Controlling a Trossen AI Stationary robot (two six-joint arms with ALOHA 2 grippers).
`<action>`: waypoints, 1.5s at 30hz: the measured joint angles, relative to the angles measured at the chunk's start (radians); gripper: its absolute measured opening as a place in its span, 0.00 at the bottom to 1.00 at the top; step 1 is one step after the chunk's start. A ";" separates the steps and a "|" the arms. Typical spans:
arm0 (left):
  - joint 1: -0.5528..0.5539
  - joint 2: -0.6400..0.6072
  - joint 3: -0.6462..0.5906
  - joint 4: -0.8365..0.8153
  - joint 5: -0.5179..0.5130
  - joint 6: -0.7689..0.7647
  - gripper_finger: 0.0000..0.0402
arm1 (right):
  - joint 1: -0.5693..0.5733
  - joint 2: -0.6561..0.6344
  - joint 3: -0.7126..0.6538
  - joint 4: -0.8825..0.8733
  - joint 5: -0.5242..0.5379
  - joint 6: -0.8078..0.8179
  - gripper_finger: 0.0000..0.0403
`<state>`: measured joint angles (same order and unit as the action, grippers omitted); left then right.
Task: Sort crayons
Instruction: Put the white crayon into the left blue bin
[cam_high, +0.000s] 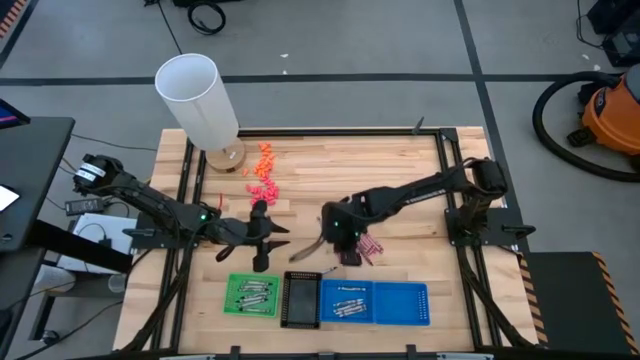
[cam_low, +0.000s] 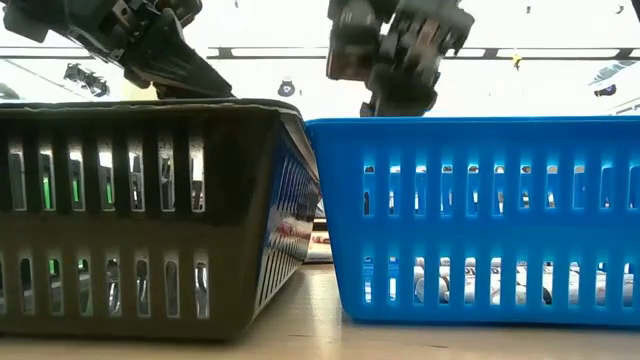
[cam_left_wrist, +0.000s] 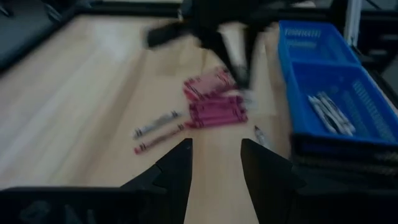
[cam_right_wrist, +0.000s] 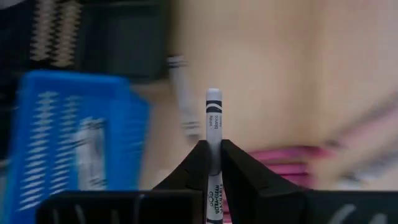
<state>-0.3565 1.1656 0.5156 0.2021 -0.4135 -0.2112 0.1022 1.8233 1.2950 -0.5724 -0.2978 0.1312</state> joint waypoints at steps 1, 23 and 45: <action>0.000 0.000 0.000 0.015 -0.014 0.009 0.36 | 0.014 0.000 0.009 -0.015 -0.011 -0.001 0.10; -0.001 0.000 0.000 0.104 0.050 -0.076 0.36 | 0.294 -0.002 0.114 -0.097 0.020 0.276 0.11; 0.002 0.000 0.000 0.097 0.052 -0.029 0.36 | 0.321 0.025 -0.049 0.137 0.117 0.321 0.20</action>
<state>-0.3550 1.1656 0.5156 0.2989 -0.3615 -0.2401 0.4233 1.8481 1.2457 -0.4357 -0.1810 0.4518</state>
